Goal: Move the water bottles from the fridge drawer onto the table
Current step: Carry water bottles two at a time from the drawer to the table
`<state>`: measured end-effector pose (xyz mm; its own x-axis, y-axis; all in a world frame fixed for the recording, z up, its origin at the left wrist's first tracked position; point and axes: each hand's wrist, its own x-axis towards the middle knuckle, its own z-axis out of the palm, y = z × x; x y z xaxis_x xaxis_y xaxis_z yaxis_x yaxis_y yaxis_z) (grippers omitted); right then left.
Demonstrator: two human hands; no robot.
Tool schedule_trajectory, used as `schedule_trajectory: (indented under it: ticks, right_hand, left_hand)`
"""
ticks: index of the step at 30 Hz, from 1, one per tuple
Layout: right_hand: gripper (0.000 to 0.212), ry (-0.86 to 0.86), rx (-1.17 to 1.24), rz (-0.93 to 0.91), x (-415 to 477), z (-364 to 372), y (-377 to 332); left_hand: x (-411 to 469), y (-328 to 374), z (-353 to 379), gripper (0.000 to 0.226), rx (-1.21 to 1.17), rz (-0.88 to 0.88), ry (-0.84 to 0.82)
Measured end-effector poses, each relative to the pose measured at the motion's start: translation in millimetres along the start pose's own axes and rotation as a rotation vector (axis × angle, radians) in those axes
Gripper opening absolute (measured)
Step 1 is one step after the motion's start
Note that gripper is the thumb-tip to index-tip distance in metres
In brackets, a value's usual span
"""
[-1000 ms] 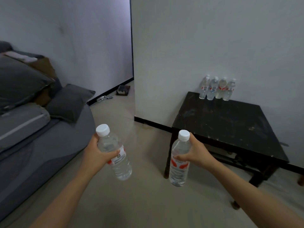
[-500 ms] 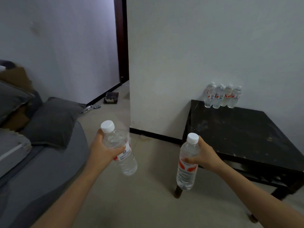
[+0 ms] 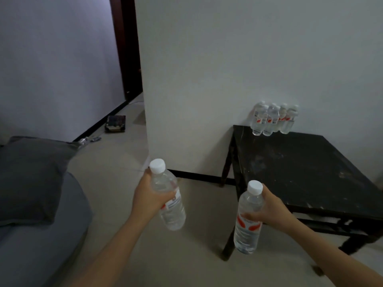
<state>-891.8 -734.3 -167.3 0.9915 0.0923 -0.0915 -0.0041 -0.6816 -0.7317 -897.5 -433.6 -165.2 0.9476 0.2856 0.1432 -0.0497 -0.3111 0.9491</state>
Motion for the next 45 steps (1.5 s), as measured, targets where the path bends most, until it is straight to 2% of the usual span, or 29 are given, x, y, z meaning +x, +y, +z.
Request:
schedule_trajectory:
  ticks: [9, 16, 24, 29, 33, 37, 41, 43, 45]
  right_hand:
    - [0.068, 0.079, 0.04, 0.0, 149.2, -18.0, 0.7]
    - [0.06, 0.126, 0.063, 0.031, 232.9, -30.2, -4.1]
    - [0.061, 0.175, 0.004, 0.151, 323.3, -29.4, 4.5]
    - [0.06, 0.326, 0.046, 0.263, 377.3, -35.6, -8.3]
    - [0.061, 0.425, 0.068, 0.368, 406.2, -41.0, -15.7]
    - [0.069, 0.464, 0.073, 0.509, 412.8, -44.3, -7.2]
    - [0.067, 0.556, 0.096, 0.634, 404.3, -53.7, 15.8]
    - [0.068, 0.589, 0.121, 0.672, 401.3, -63.7, 28.4]
    - [0.068, 0.602, 0.122, 0.684, 401.2, -76.3, 42.5]
  left_hand:
    - [150.8, 25.8, 70.3, 0.045, 0.009, 0.081, -0.117]
    - [233.5, 2.0, 104.3, 0.039, 0.01, 0.036, -0.162]
    - [361.0, -31.7, 148.5, 0.055, 0.028, 0.035, -0.269]
    - [460.8, -33.9, 182.8, 0.046, 0.042, 0.133, -0.398]
    - [524.0, -29.3, 218.5, 0.047, 0.005, 0.175, -0.515]
    - [548.6, -33.3, 260.3, 0.047, -0.026, 0.199, -0.628]
    - [548.4, -22.8, 310.2, 0.038, -0.048, 0.252, -0.745]
    - [542.6, -13.7, 337.4, 0.044, -0.058, 0.267, -0.791]
    - [536.9, -10.5, 366.9, 0.04, -0.089, 0.239, -0.868]
